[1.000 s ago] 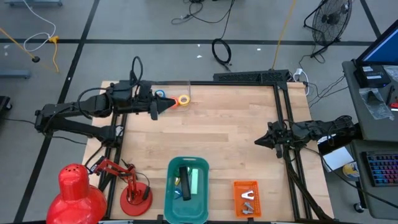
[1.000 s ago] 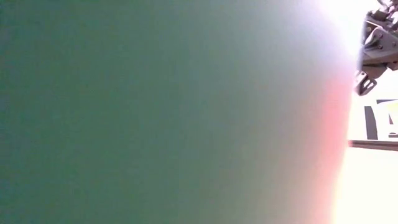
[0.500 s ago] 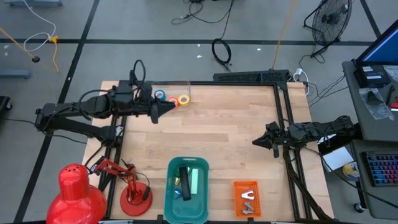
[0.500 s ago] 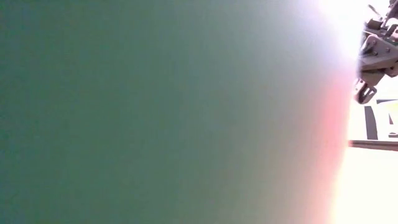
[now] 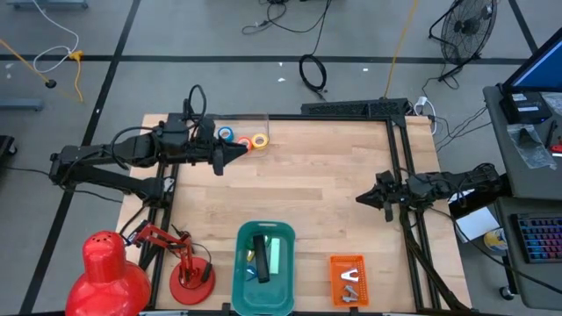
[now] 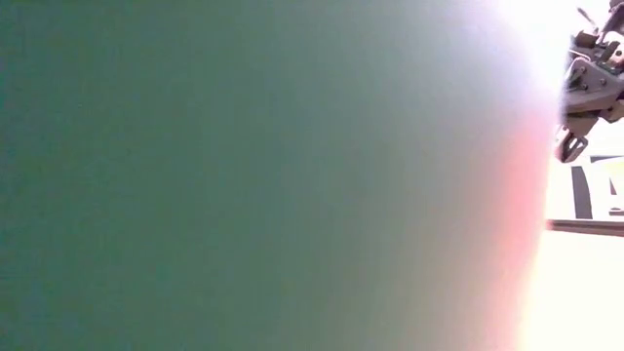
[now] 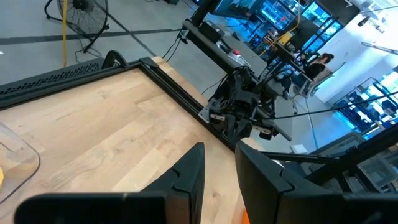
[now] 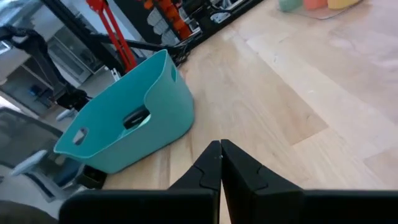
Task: Pick and place Stapler, Stapler remover, tape
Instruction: Return to Home Position
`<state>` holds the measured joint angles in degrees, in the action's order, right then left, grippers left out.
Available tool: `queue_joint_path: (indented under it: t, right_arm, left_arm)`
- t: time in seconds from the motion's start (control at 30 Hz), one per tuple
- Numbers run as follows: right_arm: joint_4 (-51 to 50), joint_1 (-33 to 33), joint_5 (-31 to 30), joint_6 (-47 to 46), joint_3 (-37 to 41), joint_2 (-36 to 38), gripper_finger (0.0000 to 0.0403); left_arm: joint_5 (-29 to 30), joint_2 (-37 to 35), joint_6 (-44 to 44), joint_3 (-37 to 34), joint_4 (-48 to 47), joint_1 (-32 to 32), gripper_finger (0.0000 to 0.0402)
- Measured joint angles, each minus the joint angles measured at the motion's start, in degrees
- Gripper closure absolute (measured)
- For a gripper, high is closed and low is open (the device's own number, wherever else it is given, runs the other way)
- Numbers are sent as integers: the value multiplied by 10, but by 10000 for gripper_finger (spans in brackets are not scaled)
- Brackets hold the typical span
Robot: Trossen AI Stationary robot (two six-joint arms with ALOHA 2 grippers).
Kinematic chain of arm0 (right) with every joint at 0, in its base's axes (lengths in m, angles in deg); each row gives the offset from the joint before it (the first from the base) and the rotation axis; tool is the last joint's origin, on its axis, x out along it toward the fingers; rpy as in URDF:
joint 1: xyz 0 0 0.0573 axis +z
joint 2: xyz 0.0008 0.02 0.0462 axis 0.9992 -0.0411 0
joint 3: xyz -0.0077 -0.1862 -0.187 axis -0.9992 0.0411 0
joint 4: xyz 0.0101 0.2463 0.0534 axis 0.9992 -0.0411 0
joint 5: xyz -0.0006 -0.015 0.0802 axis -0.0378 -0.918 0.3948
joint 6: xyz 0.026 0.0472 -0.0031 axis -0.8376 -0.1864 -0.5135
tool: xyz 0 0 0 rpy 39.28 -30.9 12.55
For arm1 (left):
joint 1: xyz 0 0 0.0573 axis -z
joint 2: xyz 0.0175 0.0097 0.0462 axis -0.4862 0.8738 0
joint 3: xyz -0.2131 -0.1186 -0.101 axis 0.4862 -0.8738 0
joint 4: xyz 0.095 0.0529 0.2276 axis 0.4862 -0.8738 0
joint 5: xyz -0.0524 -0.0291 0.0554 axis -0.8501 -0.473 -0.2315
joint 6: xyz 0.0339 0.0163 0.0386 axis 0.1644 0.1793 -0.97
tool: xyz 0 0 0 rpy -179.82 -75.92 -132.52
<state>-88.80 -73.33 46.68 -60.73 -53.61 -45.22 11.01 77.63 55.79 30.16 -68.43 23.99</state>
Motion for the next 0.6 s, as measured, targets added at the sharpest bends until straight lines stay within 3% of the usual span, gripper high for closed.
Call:
queue_joint_path:
  t: [0.4, 0.6]
  right_arm:
    - [1, -2, -59, 42, 1, 0, 403]
    - [2, -22, -56, 53, 1, 0, 403]
  left_arm:
    - [-1, 0, 3, 0, 0, 0, 309]
    - [-1, 0, 5, 0, 0, 0, 309]
